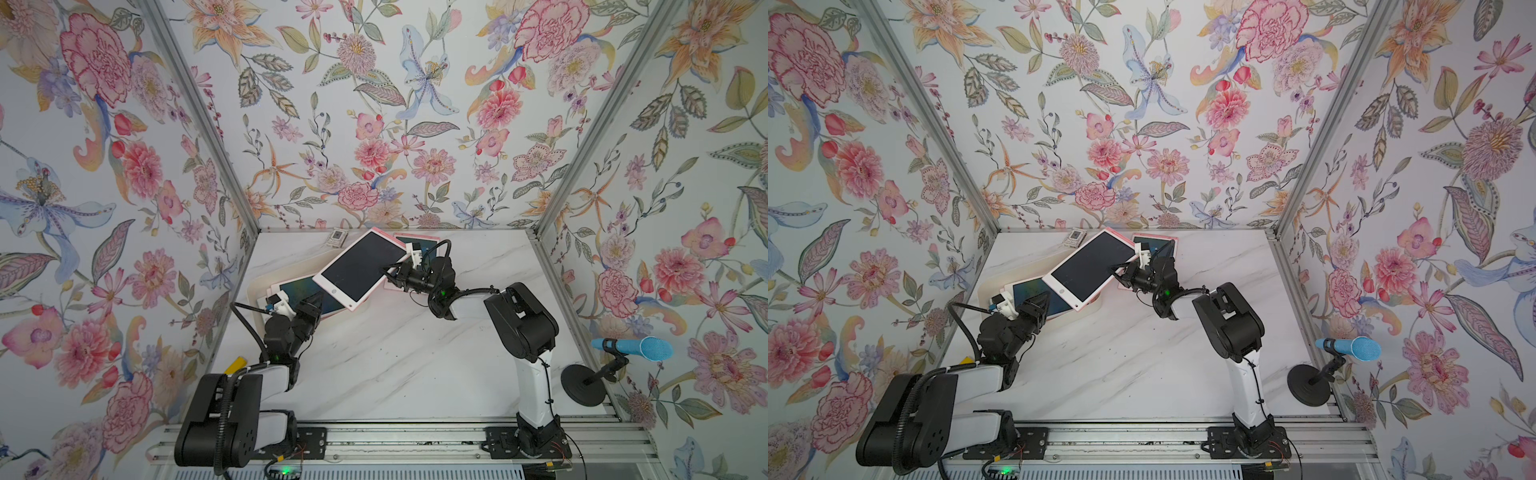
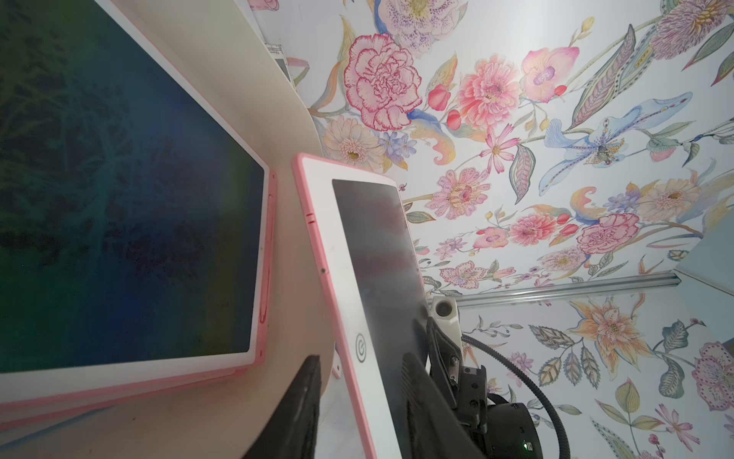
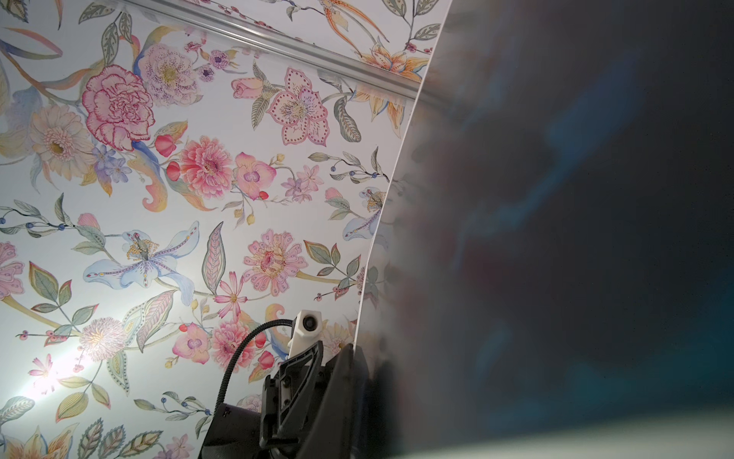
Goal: Take out the writing tablet from the storage box
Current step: Place the writing tablet at the center of the board.
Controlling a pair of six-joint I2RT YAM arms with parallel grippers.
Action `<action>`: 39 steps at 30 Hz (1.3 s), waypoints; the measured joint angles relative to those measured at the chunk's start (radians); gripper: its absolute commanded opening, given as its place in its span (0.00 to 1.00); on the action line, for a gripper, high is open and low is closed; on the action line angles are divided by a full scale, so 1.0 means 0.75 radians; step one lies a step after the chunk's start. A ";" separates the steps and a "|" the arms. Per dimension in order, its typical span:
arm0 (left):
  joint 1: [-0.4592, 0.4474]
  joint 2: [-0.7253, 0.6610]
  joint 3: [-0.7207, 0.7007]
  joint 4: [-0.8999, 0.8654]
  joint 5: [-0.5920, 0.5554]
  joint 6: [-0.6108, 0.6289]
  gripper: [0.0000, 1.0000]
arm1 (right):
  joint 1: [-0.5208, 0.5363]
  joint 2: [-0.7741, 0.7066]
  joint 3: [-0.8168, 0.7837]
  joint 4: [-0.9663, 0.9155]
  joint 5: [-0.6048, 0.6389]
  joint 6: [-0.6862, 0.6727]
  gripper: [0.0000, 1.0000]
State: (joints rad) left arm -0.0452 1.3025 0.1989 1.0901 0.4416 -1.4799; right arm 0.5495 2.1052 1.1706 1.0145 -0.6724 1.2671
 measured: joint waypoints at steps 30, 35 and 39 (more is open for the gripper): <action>0.186 -0.259 0.136 -0.710 0.233 0.544 0.36 | -0.906 0.088 0.616 -1.540 -0.772 -1.123 0.00; 0.188 -0.260 0.122 -0.713 0.286 0.579 0.36 | -0.940 0.217 0.827 -1.952 -0.765 -1.433 0.00; 0.188 -0.255 0.089 -0.693 0.312 0.593 0.36 | -0.961 0.275 0.924 -2.205 -0.762 -1.632 0.00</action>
State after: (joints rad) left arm 0.0956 1.1114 0.2653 0.5701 0.6754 -1.0351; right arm -0.1715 2.3112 1.8637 -0.6392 -1.2438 0.0429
